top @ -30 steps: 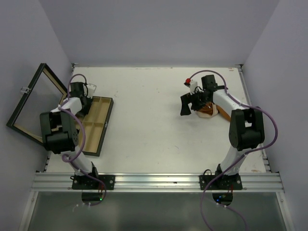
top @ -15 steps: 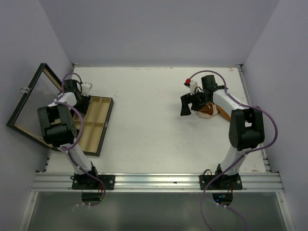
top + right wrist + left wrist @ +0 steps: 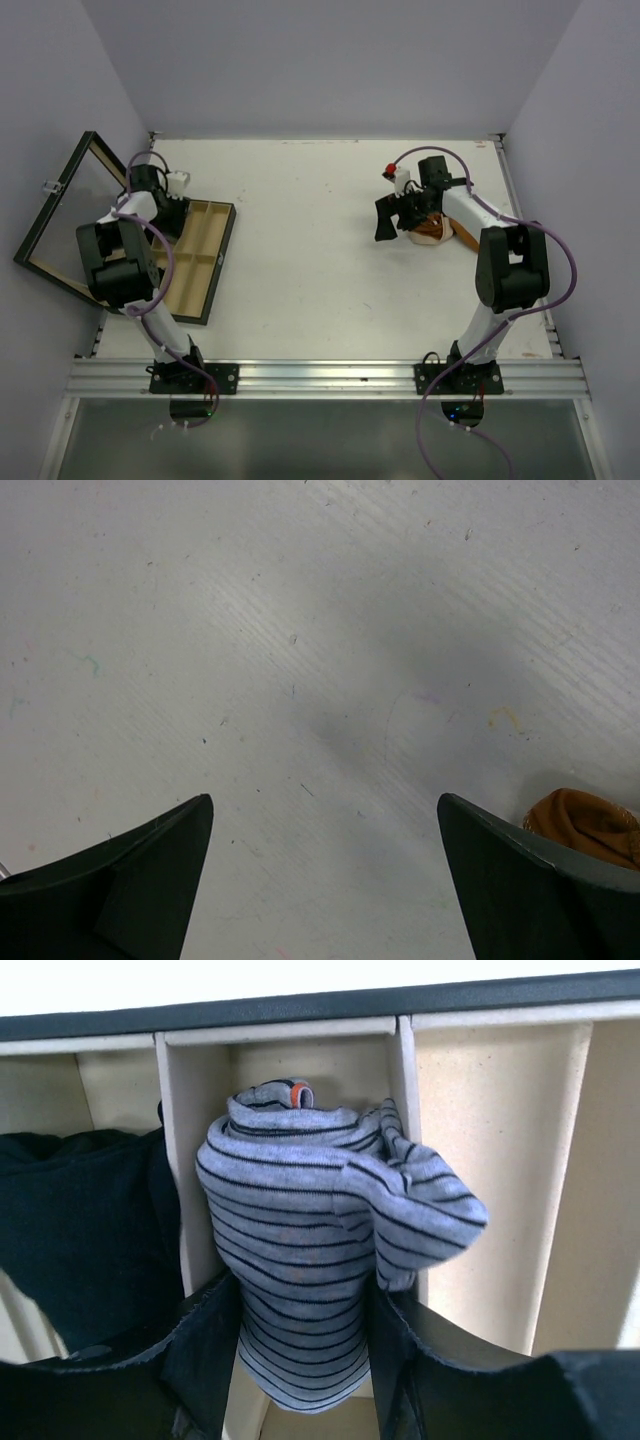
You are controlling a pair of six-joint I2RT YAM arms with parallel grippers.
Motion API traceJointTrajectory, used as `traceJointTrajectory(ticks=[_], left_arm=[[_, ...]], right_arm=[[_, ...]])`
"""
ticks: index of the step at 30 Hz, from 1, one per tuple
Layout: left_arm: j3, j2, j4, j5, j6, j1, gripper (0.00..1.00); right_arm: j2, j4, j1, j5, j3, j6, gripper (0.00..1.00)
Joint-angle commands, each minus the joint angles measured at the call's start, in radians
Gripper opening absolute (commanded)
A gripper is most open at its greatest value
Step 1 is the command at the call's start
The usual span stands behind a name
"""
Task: Roll the underwear
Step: Place the rolled underwear into the container
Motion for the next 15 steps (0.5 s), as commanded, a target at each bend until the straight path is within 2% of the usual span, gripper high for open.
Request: traceJointTrajectory(ticks=[1,15], left_arm=[[0.015,-0.032,-0.106,0.026,-0.032,0.014,0.56],[0.107,-0.083,-0.146,0.019,-0.026,0.014,0.57]], right_arm=[[-0.009,-0.014,-0.003,-0.028,0.025,-0.006,0.99],[-0.021,-0.016,-0.003,-0.038,0.025,-0.005,0.99]])
